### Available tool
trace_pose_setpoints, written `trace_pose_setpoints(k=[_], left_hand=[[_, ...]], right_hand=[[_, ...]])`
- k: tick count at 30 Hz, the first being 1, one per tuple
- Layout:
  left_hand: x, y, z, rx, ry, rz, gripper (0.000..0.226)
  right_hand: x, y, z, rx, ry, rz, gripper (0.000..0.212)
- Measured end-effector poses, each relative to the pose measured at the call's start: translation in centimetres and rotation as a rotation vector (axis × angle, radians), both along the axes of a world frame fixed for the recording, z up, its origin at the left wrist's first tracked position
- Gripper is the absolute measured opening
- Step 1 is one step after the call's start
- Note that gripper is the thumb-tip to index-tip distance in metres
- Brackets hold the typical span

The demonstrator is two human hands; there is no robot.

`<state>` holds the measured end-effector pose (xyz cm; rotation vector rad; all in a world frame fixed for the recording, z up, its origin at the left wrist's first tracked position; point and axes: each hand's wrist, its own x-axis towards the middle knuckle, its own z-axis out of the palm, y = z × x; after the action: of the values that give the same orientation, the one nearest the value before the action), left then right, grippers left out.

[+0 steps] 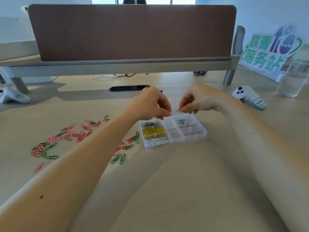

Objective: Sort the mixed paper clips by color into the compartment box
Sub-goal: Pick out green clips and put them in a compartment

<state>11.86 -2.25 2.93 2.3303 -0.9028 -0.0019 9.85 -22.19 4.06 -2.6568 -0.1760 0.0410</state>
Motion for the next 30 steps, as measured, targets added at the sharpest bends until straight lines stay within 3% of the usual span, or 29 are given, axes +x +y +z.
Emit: trace_pose_setpoints(k=[7,16,19,23,30], left_hand=[[0.6,-5.1,0.2,0.068,-0.09,-0.021,0.009],[1.3,-4.1,0.6,0.121,-0.077,-0.046,0.012],[1.7,-1.7,1.4,0.251,-0.121,0.017,0.007],[1.6,1.2,1.0,0.492,-0.004,-0.001,0.005],[1.5,1.5,0.2,0.547,-0.062,0.005,0.006]], right_hand=[[-0.7,-2.2,-0.6,0.04,0.039,-0.054,0.012],[0.2,-2.1,-1.3,0.027,0.007,-0.059,0.01],[0.4,-2.4,-1.7,0.061,0.006,-0.12,0.005],[0.4,-2.8,-2.3,0.117,0.105,-0.191,0.018],[0.2,-2.6,-2.6,0.165,0.156,-0.204,0.016]])
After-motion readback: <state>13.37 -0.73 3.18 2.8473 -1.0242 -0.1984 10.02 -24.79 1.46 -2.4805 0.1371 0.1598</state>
